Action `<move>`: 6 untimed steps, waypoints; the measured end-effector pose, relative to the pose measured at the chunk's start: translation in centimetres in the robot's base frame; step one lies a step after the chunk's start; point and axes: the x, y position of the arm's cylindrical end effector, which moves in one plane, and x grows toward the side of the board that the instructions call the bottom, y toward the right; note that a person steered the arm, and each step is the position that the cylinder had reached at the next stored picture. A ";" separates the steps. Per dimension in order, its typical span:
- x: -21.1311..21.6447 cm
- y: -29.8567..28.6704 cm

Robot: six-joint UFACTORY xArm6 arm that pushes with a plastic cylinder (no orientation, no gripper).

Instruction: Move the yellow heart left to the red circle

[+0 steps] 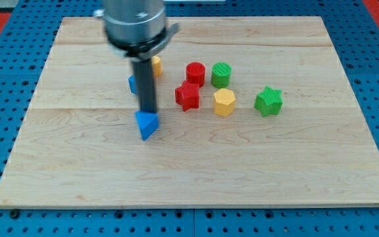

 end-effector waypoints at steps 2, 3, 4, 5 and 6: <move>-0.5 -11.7; -9.9 -10.2; -13.7 -3.1; -13.1 7.8; -12.7 8.2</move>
